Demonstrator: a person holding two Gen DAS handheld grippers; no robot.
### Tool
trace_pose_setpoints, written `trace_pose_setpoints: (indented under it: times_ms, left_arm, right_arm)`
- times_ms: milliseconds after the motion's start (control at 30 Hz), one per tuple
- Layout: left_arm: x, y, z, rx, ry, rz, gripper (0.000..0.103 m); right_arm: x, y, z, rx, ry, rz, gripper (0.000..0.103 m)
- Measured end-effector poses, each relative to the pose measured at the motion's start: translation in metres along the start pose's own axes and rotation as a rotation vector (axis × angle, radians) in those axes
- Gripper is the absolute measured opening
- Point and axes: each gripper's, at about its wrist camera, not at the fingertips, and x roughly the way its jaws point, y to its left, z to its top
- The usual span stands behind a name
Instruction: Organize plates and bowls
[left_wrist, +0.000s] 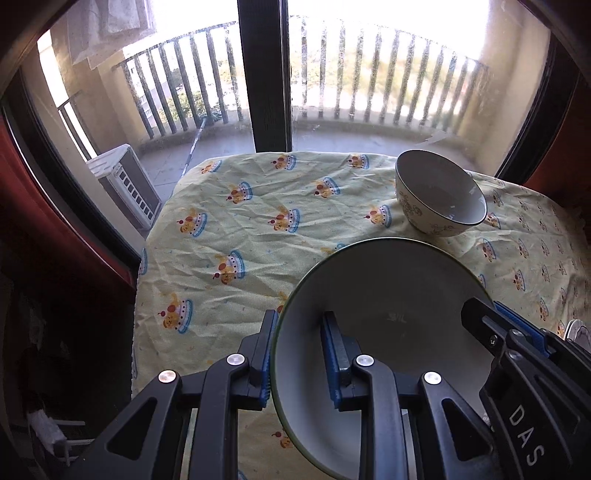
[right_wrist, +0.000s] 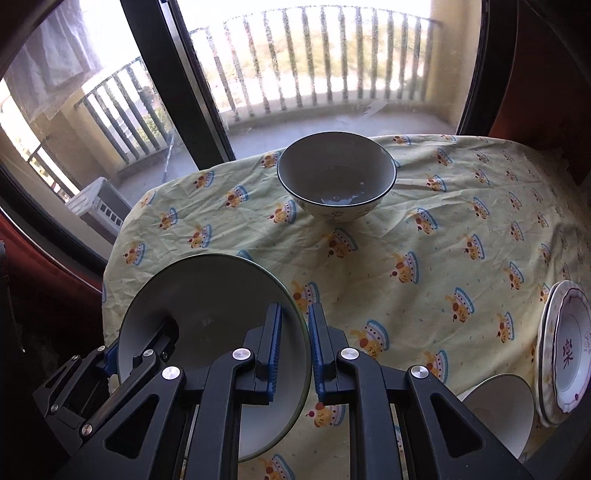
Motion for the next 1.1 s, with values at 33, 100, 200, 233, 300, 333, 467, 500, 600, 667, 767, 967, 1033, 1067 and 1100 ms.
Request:
trace_pose_setpoints:
  times_ms: [33, 100, 200, 233, 300, 333, 467, 500, 600, 667, 767, 967, 1033, 1067, 1100]
  left_arm:
    - [-0.004, -0.004, -0.002, -0.003, -0.003, 0.003, 0.022]
    - [-0.011, -0.012, -0.004, -0.009, -0.010, 0.011, 0.022]
    - [-0.023, -0.025, -0.007, -0.025, -0.019, 0.016, 0.022]
    - [-0.027, -0.029, -0.007, -0.030, -0.025, 0.017, 0.022]
    - [-0.034, -0.038, -0.009, -0.033, -0.035, 0.025, 0.022]
    - [-0.037, -0.042, -0.010, -0.037, -0.038, 0.028, 0.022]
    - [-0.049, -0.060, -0.015, -0.055, -0.043, 0.035, 0.022]
    - [-0.052, -0.065, -0.016, -0.057, -0.045, 0.036, 0.022]
    - [-0.058, -0.078, -0.022, -0.061, -0.046, 0.039, 0.022]
    - [-0.062, -0.086, -0.026, -0.068, -0.048, 0.036, 0.022]
    - [-0.066, -0.098, -0.033, -0.082, -0.048, 0.036, 0.022]
    - [-0.073, -0.121, -0.045, -0.086, -0.060, 0.047, 0.022]
    - [-0.075, -0.127, -0.049, -0.092, -0.063, 0.051, 0.022]
    - [-0.076, -0.131, -0.052, -0.094, -0.063, 0.051, 0.022]
    - [-0.076, -0.134, -0.055, -0.097, -0.063, 0.051, 0.022]
  right_arm:
    - [-0.004, -0.004, -0.001, -0.005, -0.003, 0.002, 0.019]
    - [-0.012, -0.013, -0.001, -0.015, -0.008, 0.013, 0.019]
    - [-0.024, -0.026, -0.002, -0.031, -0.016, 0.023, 0.019]
    - [-0.028, -0.030, -0.001, -0.036, -0.021, 0.027, 0.019]
    - [-0.036, -0.040, -0.001, -0.040, -0.026, 0.037, 0.019]
    - [-0.039, -0.044, -0.001, -0.046, -0.030, 0.041, 0.019]
    - [-0.054, -0.060, -0.001, -0.073, -0.042, 0.053, 0.019]
    - [-0.057, -0.065, -0.001, -0.077, -0.044, 0.055, 0.019]
    - [-0.065, -0.080, -0.003, -0.086, -0.047, 0.062, 0.019]
    - [-0.070, -0.089, -0.006, -0.090, -0.048, 0.066, 0.019]
    - [-0.076, -0.103, -0.009, -0.100, -0.049, 0.072, 0.019]
    - [-0.083, -0.128, -0.016, -0.116, -0.049, 0.081, 0.019]
    - [-0.084, -0.136, -0.019, -0.119, -0.047, 0.090, 0.019]
    - [-0.085, -0.140, -0.020, -0.122, -0.048, 0.092, 0.019]
    - [-0.086, -0.143, -0.022, -0.126, -0.049, 0.092, 0.019]
